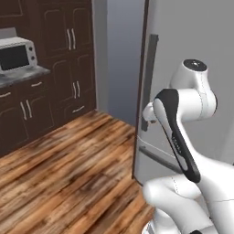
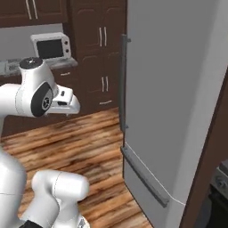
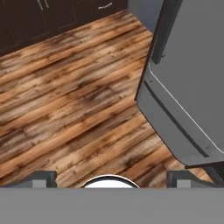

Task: Navigate to the fridge.

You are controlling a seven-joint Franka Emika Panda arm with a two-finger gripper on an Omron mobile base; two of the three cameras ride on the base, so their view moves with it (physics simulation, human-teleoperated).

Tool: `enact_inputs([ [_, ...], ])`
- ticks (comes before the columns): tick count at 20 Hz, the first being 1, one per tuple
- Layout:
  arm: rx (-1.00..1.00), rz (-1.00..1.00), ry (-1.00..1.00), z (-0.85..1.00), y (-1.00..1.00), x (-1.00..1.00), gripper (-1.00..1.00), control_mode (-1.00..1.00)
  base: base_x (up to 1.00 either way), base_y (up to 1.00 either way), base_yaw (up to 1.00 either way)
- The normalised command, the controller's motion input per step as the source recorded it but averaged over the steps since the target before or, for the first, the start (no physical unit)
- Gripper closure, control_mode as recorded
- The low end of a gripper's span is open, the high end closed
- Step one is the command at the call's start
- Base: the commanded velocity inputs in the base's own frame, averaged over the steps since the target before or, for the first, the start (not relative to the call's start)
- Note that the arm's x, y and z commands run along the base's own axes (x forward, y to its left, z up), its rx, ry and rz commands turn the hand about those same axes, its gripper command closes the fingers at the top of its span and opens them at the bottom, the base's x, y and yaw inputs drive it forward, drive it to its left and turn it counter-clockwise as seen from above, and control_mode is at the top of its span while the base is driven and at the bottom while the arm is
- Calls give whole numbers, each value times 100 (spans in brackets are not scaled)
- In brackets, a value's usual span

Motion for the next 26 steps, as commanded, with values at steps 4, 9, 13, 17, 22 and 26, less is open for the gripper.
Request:
enact_inputs([
  [4, 0, 0, 0, 0, 0, 0, -100, 100, 100, 87, -41],
  [9, 0, 0, 0, 0, 0, 0, -100, 100, 28, 16, -66],
  [13, 0, 0, 0, 0, 0, 0, -100, 100, 0, 27, -95],
  [17, 0, 0, 0, 0, 0, 0, -100, 100, 29, 34, -92],
  [22, 0, 0, 0, 0, 0, 0, -100, 100, 67, 62, -43],
  [26, 0, 0, 0, 0, 0, 0, -100, 100, 55, 70, -22],
])
